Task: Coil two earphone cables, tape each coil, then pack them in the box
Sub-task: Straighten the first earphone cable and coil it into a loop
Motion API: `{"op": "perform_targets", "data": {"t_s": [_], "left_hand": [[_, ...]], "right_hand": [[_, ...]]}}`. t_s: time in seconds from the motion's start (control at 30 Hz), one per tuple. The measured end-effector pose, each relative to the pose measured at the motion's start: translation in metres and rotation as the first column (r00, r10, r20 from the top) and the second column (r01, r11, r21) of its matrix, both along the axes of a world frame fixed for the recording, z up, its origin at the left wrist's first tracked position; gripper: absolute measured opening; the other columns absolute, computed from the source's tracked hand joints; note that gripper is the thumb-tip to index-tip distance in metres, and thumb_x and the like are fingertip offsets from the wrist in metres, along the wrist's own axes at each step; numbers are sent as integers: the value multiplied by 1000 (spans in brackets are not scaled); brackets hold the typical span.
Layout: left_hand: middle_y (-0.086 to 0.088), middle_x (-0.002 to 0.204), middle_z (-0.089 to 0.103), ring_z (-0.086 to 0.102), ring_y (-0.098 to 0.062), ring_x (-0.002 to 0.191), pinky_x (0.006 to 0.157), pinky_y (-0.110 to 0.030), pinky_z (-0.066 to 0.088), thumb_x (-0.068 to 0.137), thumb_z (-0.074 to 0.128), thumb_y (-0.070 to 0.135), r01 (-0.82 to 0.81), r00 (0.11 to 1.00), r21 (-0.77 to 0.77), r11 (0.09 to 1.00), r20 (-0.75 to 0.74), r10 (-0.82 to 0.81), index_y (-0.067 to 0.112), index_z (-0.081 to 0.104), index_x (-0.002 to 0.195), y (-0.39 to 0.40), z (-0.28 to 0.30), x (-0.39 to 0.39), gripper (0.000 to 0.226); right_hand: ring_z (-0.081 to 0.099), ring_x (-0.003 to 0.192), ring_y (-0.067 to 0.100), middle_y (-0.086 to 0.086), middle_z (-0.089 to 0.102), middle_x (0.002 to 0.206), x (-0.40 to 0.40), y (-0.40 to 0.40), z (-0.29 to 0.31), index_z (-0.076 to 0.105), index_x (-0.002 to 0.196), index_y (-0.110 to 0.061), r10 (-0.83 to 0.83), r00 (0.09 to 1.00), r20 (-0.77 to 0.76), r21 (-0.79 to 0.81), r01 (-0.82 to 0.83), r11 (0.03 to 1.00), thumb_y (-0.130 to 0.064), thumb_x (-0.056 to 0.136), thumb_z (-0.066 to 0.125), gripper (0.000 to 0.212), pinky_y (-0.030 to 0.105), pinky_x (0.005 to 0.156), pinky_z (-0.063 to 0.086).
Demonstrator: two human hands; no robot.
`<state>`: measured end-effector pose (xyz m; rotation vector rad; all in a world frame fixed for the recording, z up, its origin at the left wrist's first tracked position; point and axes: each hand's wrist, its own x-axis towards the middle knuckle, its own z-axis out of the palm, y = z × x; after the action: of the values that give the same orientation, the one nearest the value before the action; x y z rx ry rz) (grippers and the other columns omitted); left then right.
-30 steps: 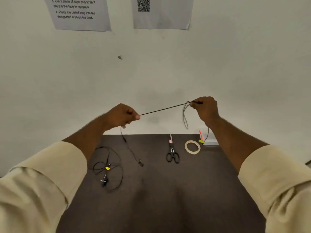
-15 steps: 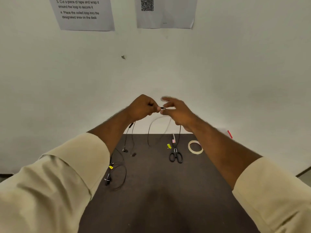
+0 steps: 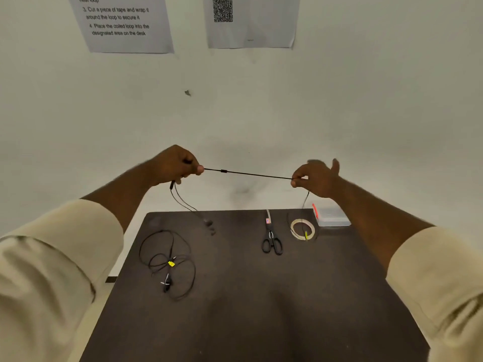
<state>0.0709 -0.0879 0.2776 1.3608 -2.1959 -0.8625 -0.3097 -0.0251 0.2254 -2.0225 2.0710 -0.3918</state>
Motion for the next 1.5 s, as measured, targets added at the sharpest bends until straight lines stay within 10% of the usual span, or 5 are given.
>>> {"op": "perform_targets", "data": {"t_s": [0.43, 0.7, 1.03, 1.2, 1.5], "left_hand": [[-3, 62, 63, 50, -12, 54, 52, -23, 41, 82, 75, 26, -137, 991, -38, 990, 6, 137, 13, 74, 77, -5, -16, 38, 14], [-7, 68, 66, 61, -18, 66, 58, -19, 44, 86, 72, 18, -350, 918, -107, 931, 156, 364, 2, 70, 76, -8, -32, 49, 19], [-19, 118, 66, 59, -31, 115, 93, -29, 42, 86, 71, 9, -311, 941, 123, 942, 181, 287, -4, 70, 107, 21, -87, 23, 26], [-6, 131, 61, 54, -19, 123, 92, -23, 43, 92, 64, 20, -98, 971, 191, 977, -198, 136, 9, 61, 128, 36, -62, -46, 38], [-2, 87, 74, 65, 5, 77, 71, -5, 42, 86, 71, 22, 13, 952, 159, 987, -304, 37, 6, 77, 89, 53, -68, -92, 17]], "right_hand": [[53, 116, 20, -12, 67, 116, -6, 3, -6, 73, 93, -29, -69, 997, -32, -158, 63, 985, -44, 90, 61, 19, 35, 85, 21], [64, 61, 16, 10, 71, 71, 20, 15, 17, 74, 79, -14, 49, 772, 634, -107, 25, 994, -18, 87, 67, 12, 32, 67, 48], [52, 49, -8, -23, 62, 54, 78, 12, 19, 74, 77, -15, 159, 829, 536, -120, -112, 986, -22, 85, 72, 11, 5, 49, 35], [56, 61, -2, -2, 70, 79, 100, 12, 12, 75, 84, -4, 167, 873, 458, -75, -149, 986, -21, 84, 71, 18, 11, 56, 39], [52, 49, -7, -16, 60, 55, 107, 14, 11, 71, 67, -18, 183, 885, 427, -39, -184, 982, -24, 85, 69, 18, 12, 50, 34]]}}
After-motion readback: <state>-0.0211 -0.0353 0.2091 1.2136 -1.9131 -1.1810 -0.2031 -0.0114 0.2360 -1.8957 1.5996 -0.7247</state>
